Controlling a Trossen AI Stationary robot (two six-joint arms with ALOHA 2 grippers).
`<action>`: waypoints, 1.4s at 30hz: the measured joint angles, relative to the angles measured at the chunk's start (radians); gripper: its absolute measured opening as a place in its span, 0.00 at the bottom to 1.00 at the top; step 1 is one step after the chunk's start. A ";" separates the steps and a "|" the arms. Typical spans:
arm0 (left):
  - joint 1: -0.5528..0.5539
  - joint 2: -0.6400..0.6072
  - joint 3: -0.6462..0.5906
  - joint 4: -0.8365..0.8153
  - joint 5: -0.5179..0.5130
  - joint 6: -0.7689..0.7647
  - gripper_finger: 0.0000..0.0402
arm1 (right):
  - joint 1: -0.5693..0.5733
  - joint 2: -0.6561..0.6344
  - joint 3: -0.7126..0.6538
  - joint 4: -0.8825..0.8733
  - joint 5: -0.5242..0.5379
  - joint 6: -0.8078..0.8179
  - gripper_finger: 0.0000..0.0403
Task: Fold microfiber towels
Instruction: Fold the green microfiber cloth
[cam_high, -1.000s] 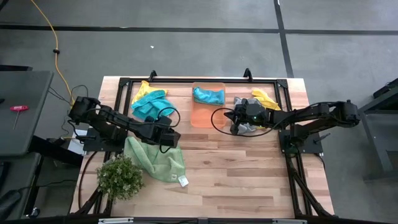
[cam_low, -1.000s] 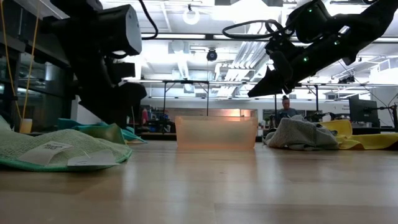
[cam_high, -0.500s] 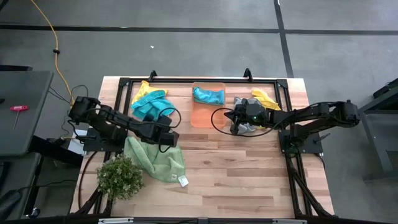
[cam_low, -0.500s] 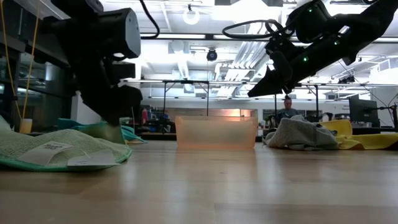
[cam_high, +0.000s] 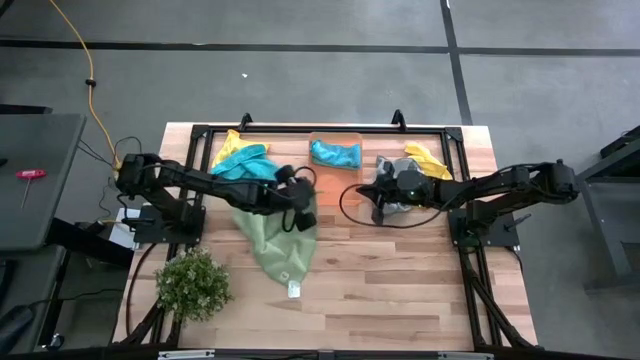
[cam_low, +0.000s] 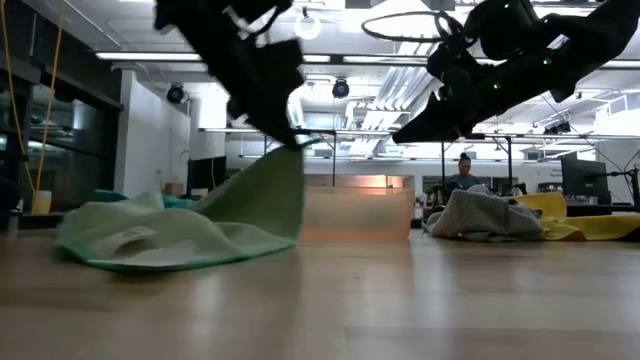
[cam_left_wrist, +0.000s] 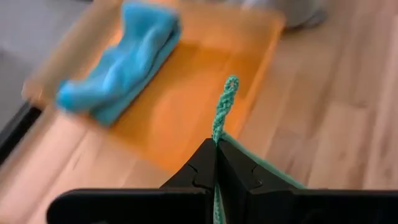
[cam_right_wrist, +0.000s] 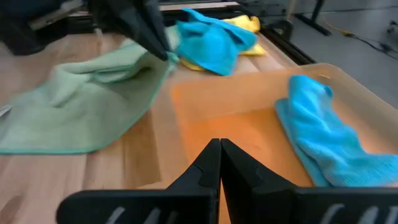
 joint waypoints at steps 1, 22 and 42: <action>-0.008 0.013 0.030 -0.003 0.003 0.028 0.00 | 0.007 0.000 0.000 0.000 0.001 -0.003 0.00; -0.232 -0.158 -0.044 0.107 -0.235 -0.133 0.00 | 0.284 -0.069 0.000 -0.008 -0.066 -0.011 0.01; -0.473 -0.309 -0.171 0.036 -0.539 -0.284 0.00 | 0.706 0.158 0.001 0.086 0.394 0.388 0.45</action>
